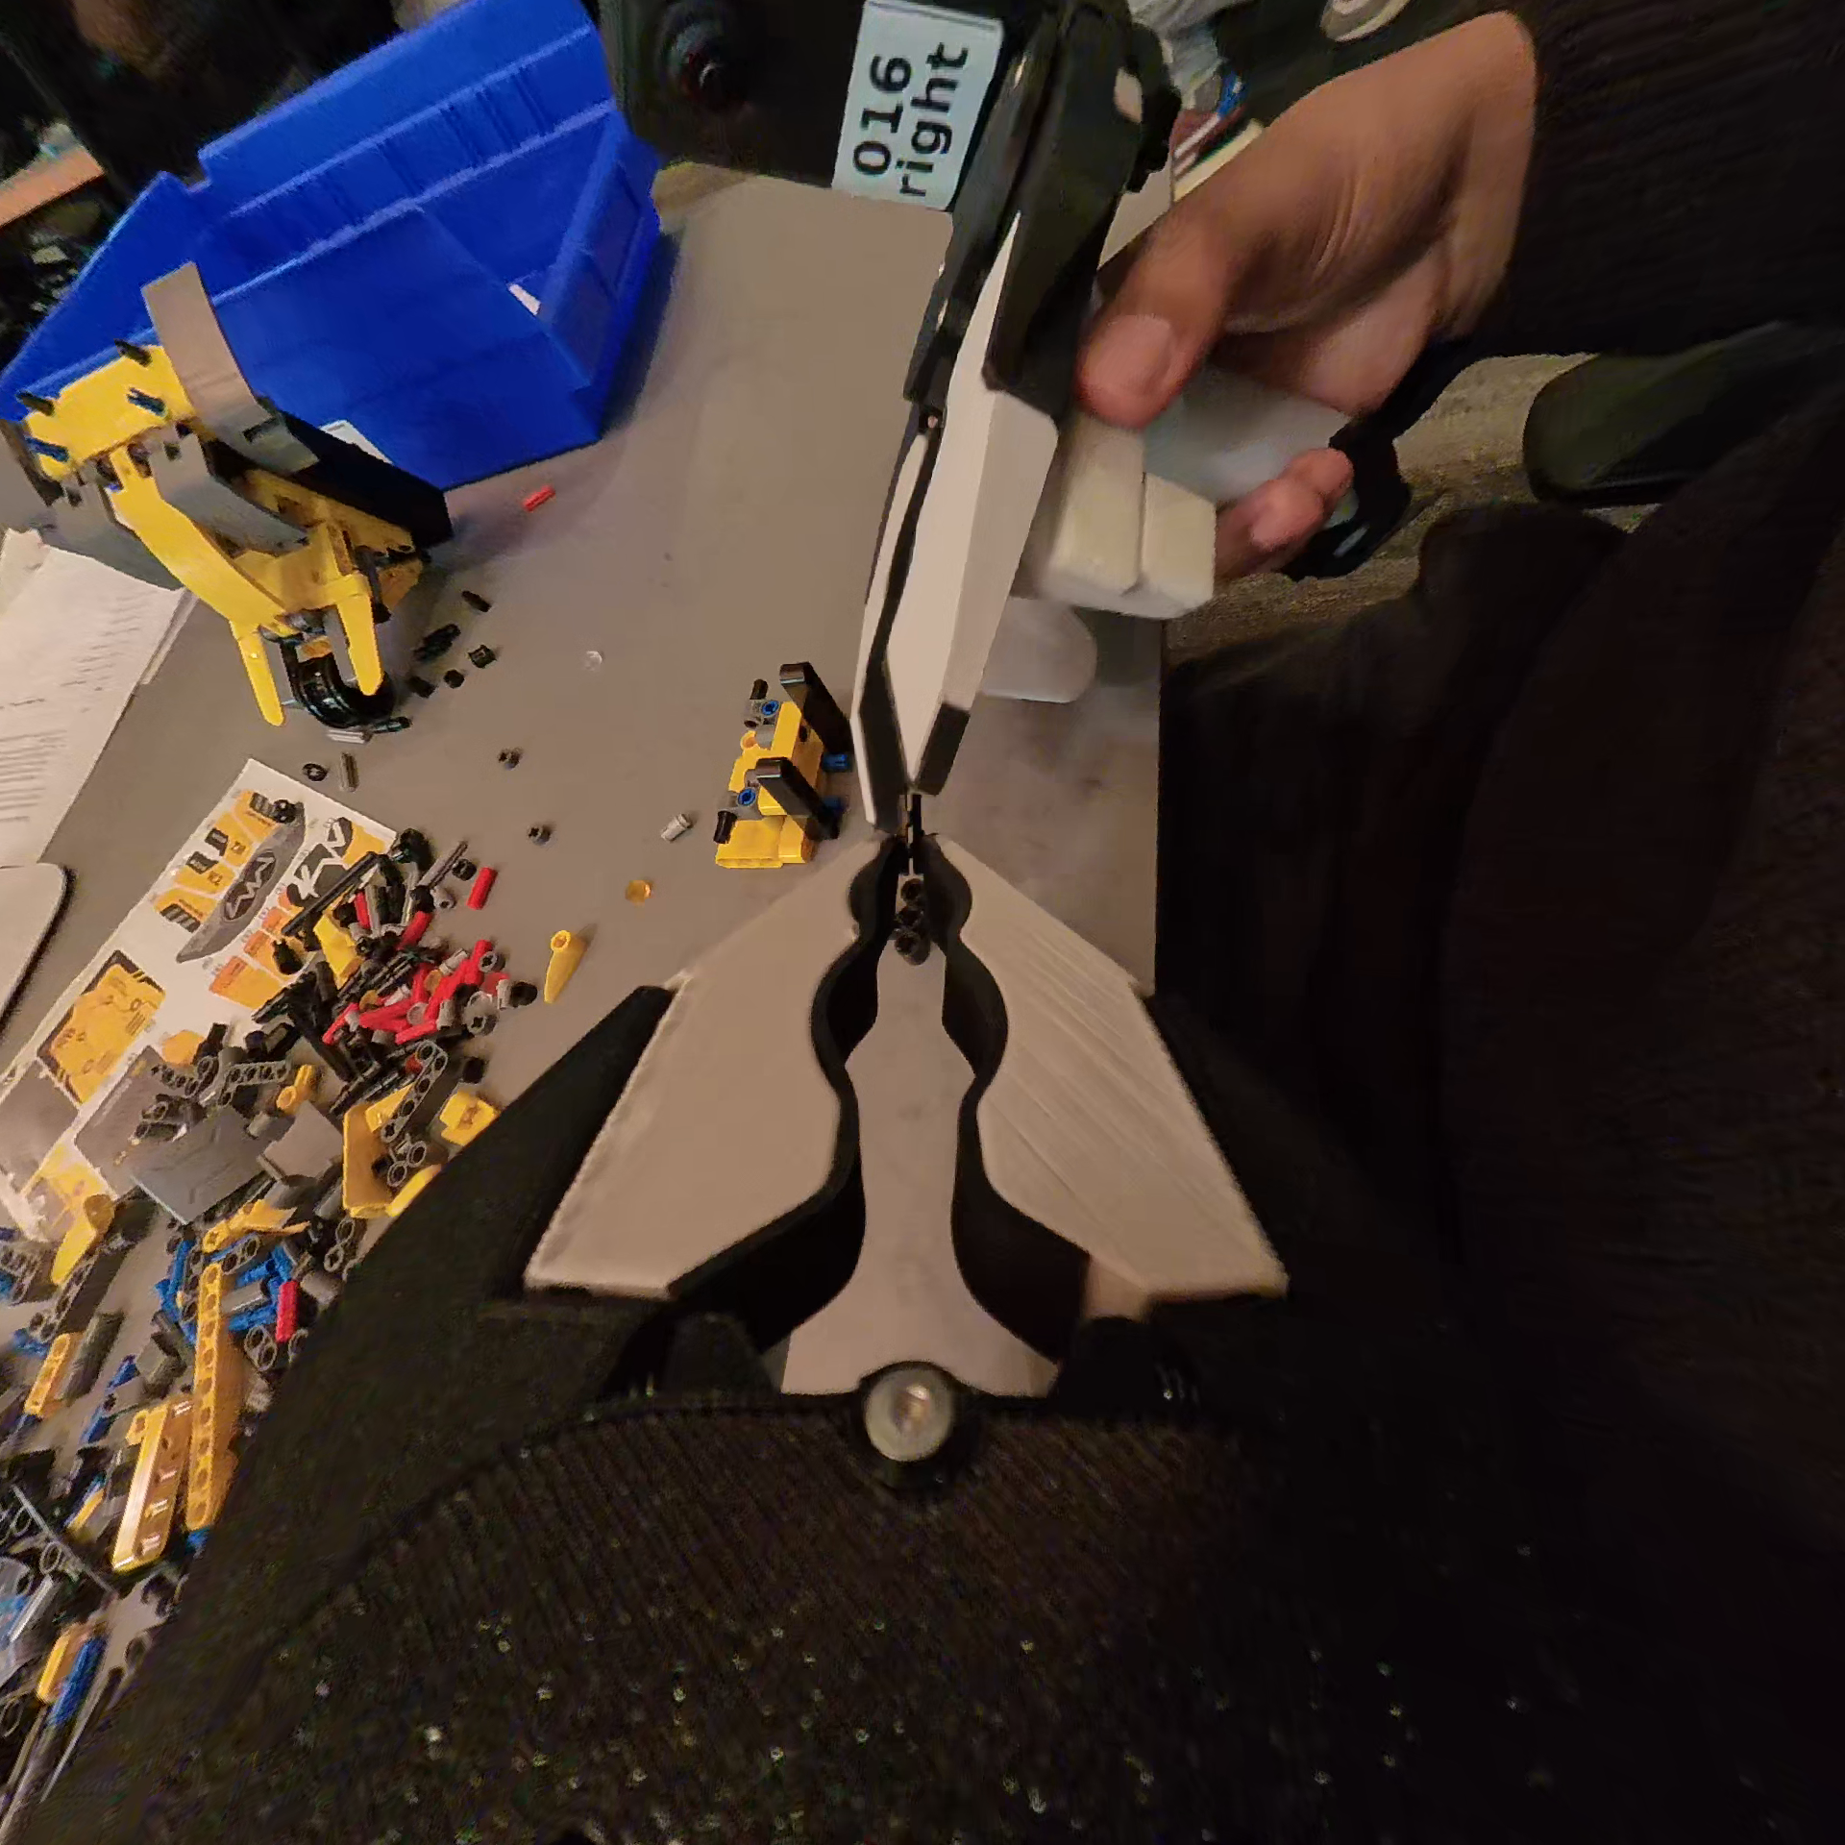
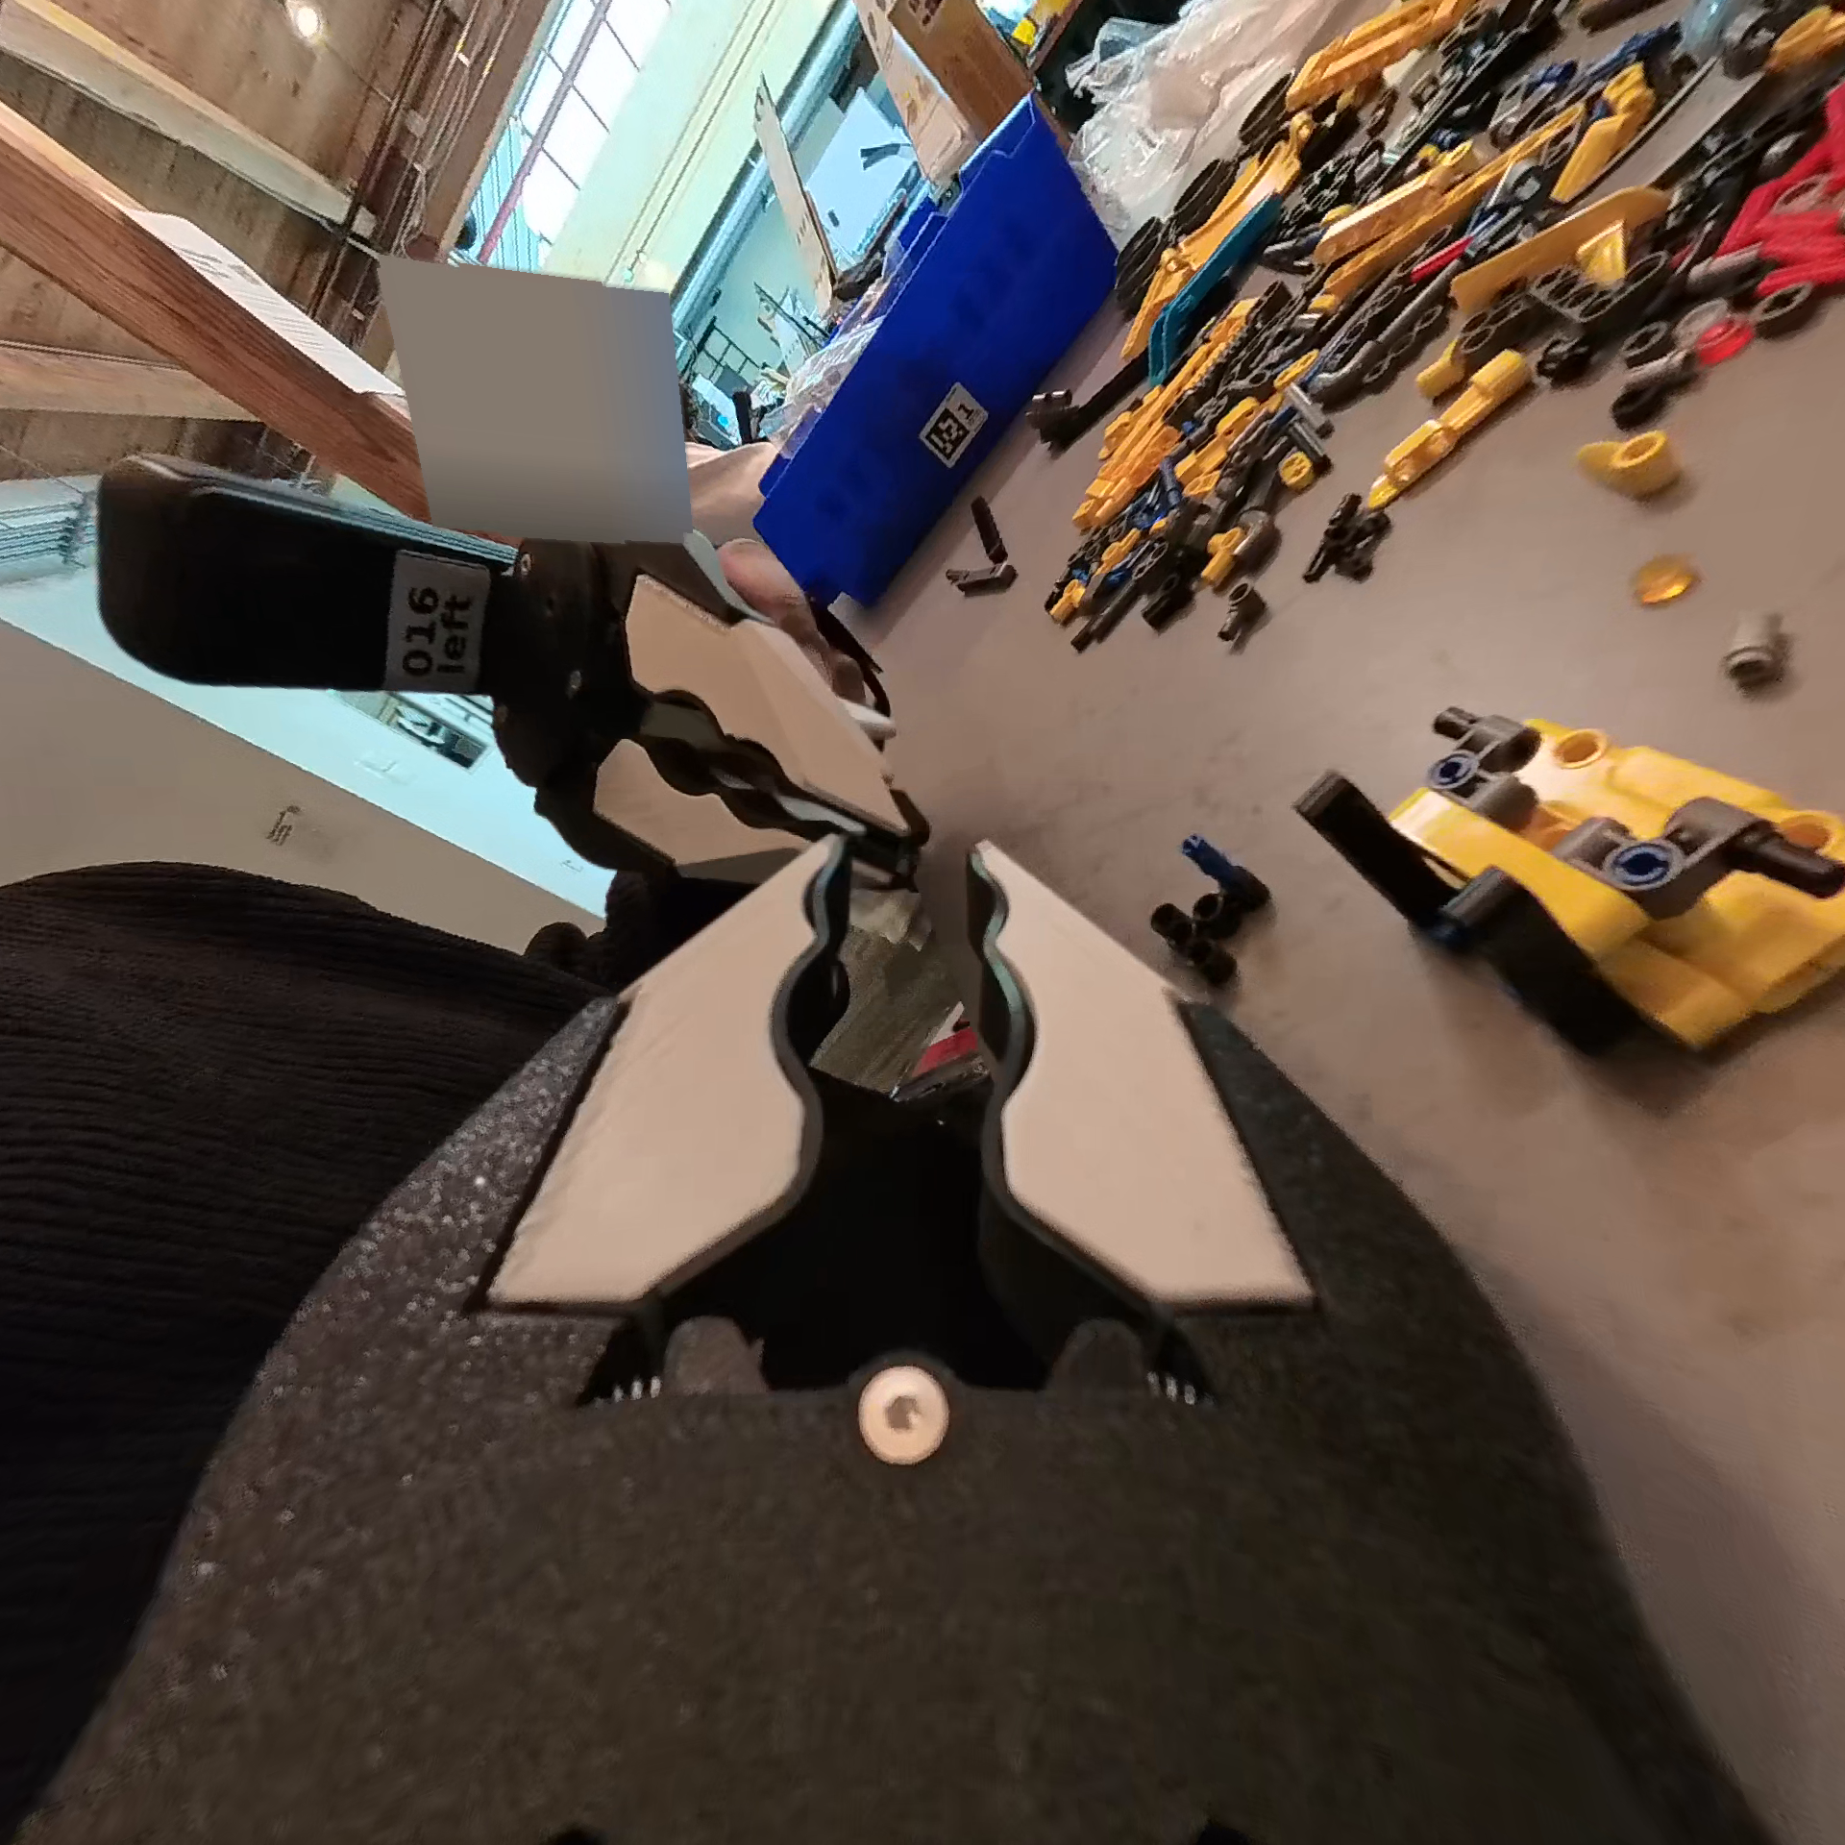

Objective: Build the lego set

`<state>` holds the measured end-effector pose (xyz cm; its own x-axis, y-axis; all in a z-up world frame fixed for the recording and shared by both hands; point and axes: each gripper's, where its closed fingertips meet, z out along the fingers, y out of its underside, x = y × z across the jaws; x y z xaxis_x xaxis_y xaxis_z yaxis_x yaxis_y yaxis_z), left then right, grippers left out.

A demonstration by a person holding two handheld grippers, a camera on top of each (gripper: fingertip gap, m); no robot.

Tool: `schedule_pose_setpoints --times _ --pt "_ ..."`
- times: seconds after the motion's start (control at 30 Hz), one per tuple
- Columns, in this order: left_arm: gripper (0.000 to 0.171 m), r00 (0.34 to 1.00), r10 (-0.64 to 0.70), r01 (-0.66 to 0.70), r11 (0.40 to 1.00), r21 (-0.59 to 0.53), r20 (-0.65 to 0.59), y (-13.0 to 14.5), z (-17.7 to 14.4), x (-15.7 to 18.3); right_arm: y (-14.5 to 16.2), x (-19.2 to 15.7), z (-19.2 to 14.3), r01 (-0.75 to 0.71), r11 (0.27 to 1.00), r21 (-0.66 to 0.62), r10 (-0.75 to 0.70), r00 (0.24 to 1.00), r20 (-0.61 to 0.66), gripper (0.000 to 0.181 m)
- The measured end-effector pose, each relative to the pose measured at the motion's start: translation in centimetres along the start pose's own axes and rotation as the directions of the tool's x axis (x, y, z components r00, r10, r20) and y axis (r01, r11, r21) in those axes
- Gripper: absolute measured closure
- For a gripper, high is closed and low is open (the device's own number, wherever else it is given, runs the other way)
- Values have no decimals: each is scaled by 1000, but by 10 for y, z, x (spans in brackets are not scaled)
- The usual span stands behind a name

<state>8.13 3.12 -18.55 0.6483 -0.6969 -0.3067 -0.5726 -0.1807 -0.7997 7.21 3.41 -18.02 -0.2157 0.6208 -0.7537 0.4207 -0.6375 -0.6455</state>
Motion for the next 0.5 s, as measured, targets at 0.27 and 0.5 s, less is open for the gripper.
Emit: schedule_pose_setpoints --times 0.27,0.5 --pt "169 1000 4 -4 1000 8 -21 1 2 6 7 1 3 -1 999 -33 0 1000 -12 178" --pt "169 999 10 -9 1000 18 -32 -1 0 9 10 -3 2 32 998 -60 -32 999 3 177"
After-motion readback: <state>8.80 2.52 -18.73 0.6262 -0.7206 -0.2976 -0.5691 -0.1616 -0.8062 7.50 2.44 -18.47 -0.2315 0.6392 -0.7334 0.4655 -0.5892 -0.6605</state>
